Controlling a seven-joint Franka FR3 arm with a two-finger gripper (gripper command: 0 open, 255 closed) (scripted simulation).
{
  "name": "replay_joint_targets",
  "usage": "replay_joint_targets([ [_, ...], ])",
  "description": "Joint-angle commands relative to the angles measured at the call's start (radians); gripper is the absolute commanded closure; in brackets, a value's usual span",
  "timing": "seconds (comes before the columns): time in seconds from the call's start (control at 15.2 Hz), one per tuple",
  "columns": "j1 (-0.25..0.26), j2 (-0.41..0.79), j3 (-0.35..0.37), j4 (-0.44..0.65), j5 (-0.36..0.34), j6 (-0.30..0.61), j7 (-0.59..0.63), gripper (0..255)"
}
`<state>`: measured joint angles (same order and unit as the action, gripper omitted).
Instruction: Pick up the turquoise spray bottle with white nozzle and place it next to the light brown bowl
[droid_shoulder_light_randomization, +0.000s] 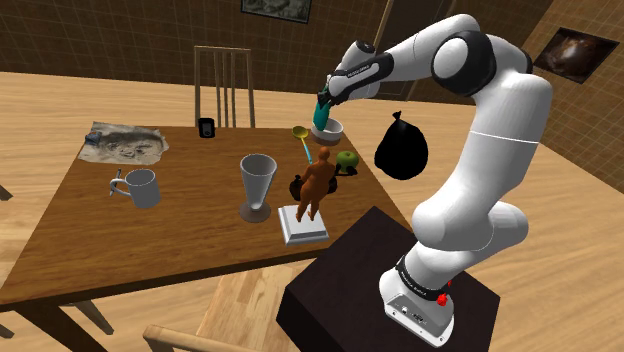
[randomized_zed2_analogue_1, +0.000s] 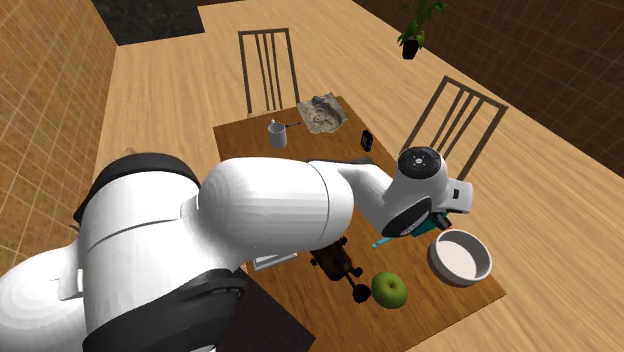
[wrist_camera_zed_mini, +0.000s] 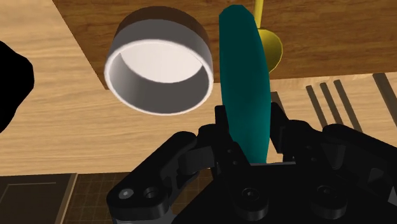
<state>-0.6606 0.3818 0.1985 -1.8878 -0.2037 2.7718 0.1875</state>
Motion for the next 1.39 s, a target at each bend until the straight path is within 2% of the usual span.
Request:
replay_joint_targets([
  [0.0, 0.004, 0.014, -0.006, -0.007, -0.008, 0.022, 0.007, 255],
  [1.32, 0.074, 0.197, -0.1, -0.018, -0.085, 0.22, 0.081, 255],
])
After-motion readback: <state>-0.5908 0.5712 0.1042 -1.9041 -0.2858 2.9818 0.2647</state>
